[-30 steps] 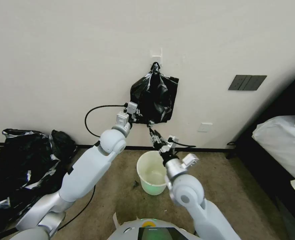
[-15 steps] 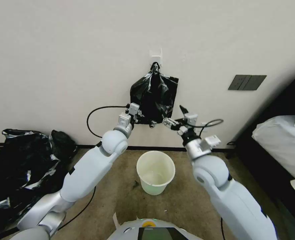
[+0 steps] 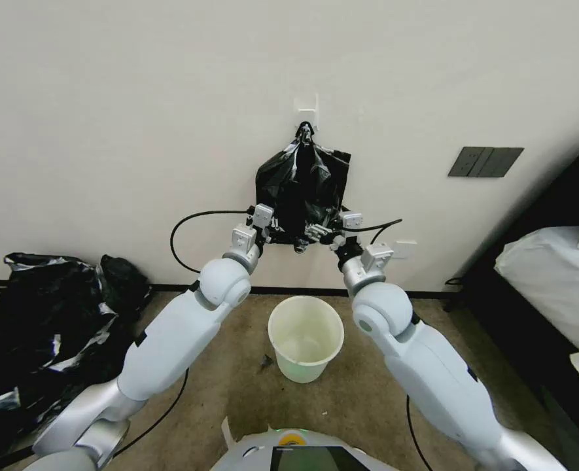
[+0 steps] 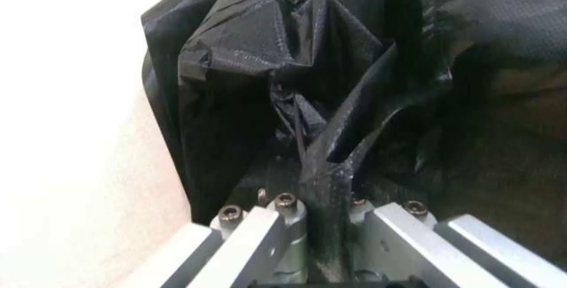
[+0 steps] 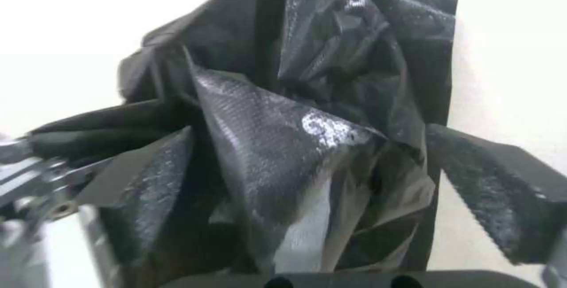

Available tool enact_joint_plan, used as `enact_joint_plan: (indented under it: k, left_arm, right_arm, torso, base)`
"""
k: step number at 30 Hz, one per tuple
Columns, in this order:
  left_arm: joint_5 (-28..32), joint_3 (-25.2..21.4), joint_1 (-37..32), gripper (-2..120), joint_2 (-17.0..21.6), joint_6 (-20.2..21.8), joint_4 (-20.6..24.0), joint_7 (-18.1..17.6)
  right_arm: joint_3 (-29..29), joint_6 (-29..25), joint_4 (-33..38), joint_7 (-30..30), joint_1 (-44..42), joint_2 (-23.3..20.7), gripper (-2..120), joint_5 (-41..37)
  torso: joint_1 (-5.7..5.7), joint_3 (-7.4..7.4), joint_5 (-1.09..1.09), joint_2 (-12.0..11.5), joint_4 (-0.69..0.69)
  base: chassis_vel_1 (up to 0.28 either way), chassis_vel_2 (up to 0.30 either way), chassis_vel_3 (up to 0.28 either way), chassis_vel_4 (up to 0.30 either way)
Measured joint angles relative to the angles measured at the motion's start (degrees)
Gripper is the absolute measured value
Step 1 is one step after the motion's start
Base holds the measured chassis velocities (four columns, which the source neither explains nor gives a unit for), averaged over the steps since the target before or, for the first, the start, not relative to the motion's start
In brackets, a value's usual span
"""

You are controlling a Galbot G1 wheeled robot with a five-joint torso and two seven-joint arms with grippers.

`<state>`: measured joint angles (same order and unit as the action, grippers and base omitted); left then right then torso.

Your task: Place a trash bag onto the trash bin.

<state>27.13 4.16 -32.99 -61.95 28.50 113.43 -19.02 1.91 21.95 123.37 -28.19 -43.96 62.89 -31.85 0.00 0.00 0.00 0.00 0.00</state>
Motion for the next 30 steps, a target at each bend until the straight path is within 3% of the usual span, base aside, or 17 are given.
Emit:
enact_joint_plan:
  k: [6, 13, 22, 30]
  left_arm:
    - [-0.02, -0.38, -0.83, 0, 0.29, -0.16, 0.64, 0.15]
    - [-0.04, -0.66, -1.42, 0, 0.24, -0.37, 0.73, 0.21]
    - [-0.26, -0.75, -2.18, 0, -0.32, -1.08, 0.39, 0.27]
    - [-0.06, -2.82, -4.16, 0, -0.18, -2.67, 0.82, 0.20]
  right_arm:
    - [-1.06, 1.03, -3.23, -2.99, 2.63, 2.01, 69, -3.80]
    - [-1.00, 0.96, -3.49, -3.79, 2.88, 2.44, 48, -4.64]
    - [0.99, -1.88, -2.75, -3.85, 1.85, 1.76, 12, -6.18]
    - [5.14, -3.49, -2.04, -4.31, 0.05, 1.80, 0, -11.50]
  torso:
    - [0.00, 0.00, -0.01, 0.00, 0.00]
    - [0.00, 0.00, -0.01, 0.00, 0.00]
    - [0.00, 0.00, 0.00, 0.00, 0.00]
    - [0.00, 0.00, 0.00, 0.00, 0.00]
  base:
    - [0.000, 0.000, 0.000, 0.000]
    - [0.000, 0.000, 0.000, 0.000]
    - [0.000, 0.000, 0.000, 0.000]
    - [0.000, 0.000, 0.000, 0.000]
